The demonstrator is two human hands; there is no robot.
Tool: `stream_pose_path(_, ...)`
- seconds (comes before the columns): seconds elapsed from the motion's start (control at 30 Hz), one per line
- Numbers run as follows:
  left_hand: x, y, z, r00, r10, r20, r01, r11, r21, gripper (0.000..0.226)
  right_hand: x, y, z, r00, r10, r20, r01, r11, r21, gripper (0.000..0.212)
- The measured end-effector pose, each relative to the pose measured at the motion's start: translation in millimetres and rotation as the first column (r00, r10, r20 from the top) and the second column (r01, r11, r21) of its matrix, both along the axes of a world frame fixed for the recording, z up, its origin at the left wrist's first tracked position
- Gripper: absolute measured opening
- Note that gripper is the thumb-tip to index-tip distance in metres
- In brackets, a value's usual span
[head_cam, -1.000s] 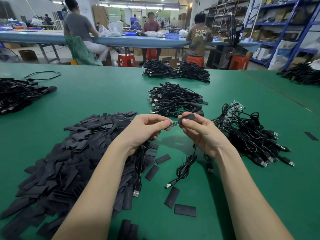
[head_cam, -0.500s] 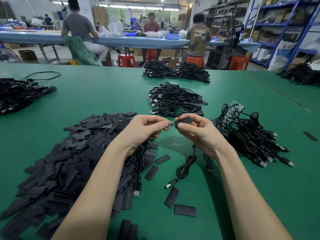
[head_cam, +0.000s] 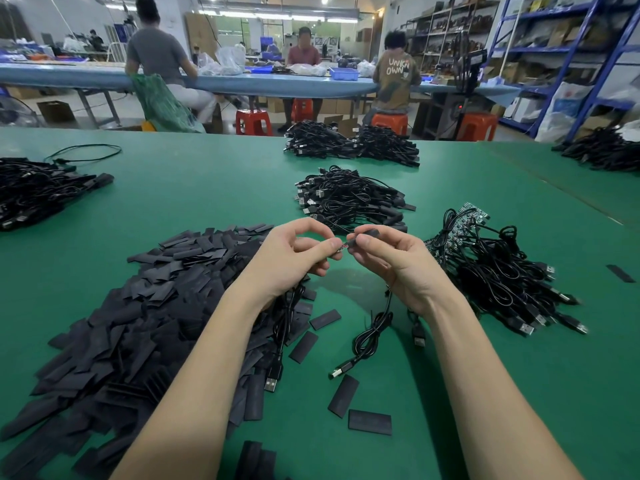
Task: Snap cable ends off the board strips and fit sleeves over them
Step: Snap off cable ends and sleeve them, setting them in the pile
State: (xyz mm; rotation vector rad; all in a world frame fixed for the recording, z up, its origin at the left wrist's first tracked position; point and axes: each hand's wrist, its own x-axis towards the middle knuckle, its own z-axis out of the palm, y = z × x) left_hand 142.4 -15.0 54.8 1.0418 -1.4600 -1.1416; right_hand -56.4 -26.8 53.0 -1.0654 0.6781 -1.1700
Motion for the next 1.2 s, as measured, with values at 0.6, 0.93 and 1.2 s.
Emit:
stream_pose_path(0.6, 2.2, 0.0, -4.6, 1.000, -0.009, 0.007, 0.010, 0.983, -0.182, 0.007, 8.3, -1.2, 0.0, 0.995, 0.009, 0.101, -0.022, 0.991, 0.129, 0.014)
stream_pose_path(0.93, -3.8, 2.4, -2.3, 0.999, -0.043, -0.032, 0.036, 0.982, -0.183, 0.015, 9.9, -1.1, -1.3, 0.985, -0.064, 0.159, 0.033, 0.981, 0.192, 0.011)
stream_pose_path(1.2, -3.3, 3.3, -3.2, 0.999, -0.027, -0.019, 0.023, 0.982, -0.188, 0.013, 6.7, 0.3, -1.6, 0.994, 0.007, 0.108, -0.026, 0.986, 0.167, 0.018)
